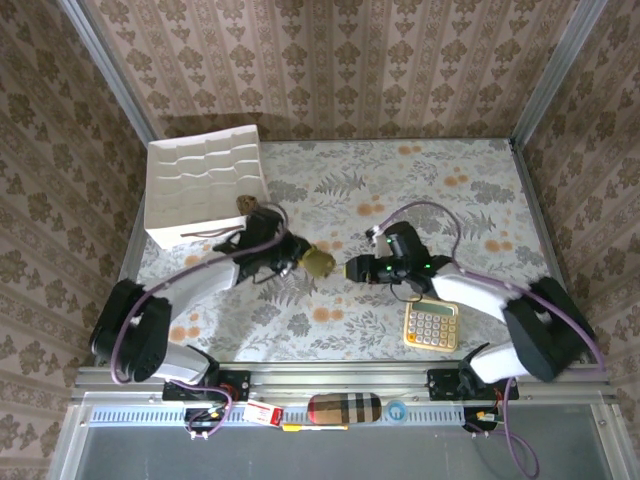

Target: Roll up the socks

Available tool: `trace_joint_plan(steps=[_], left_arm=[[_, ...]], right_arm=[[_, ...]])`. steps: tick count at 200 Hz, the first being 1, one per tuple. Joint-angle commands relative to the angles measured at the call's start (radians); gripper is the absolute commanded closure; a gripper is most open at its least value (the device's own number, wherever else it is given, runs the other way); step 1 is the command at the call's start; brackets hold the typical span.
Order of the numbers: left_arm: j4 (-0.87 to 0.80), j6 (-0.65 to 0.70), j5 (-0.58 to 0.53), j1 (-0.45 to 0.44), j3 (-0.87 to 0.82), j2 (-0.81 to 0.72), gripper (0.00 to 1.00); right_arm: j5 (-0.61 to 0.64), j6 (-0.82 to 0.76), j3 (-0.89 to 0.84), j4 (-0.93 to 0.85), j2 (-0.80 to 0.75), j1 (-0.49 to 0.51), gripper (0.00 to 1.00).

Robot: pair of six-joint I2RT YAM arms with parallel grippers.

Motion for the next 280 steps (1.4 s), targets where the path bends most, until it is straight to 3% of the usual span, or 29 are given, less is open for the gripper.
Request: trace_joint_plan(steps=[1, 23, 51, 129, 203, 280], left_arm=[[-0.22, 0.181, 0.054, 0.119, 0.147, -0.042, 1.0], [-0.343, 0.305, 0.06, 0.24, 0.274, -0.028, 1.0], [-0.408, 0.396, 0.017, 0.384, 0.381, -0.008, 1.0], [-0.335, 0.565, -0.092, 0.589, 0.469, 0.152, 1.0], [-0.206, 0.634, -0.085, 0.622, 0.447, 0.301, 1.0], [-0.152, 0.776, -0.227, 0.578, 0.368, 0.3, 1.0]], right_arm=[[0.34, -0.194, 0.024, -0.096, -0.174, -0.005, 0.47], [0.431, -0.328, 0.058, -0.072, -0.27, -0.005, 0.42], [0.499, -0.45, 0.151, -0.09, -0.287, -0.005, 0.41], [0.42, -0.514, 0.262, -0.144, -0.229, -0.005, 0.43], [0.39, -0.51, 0.286, -0.23, -0.237, -0.005, 0.46], [0.371, -0.524, 0.302, -0.265, -0.258, 0.001, 0.47]])
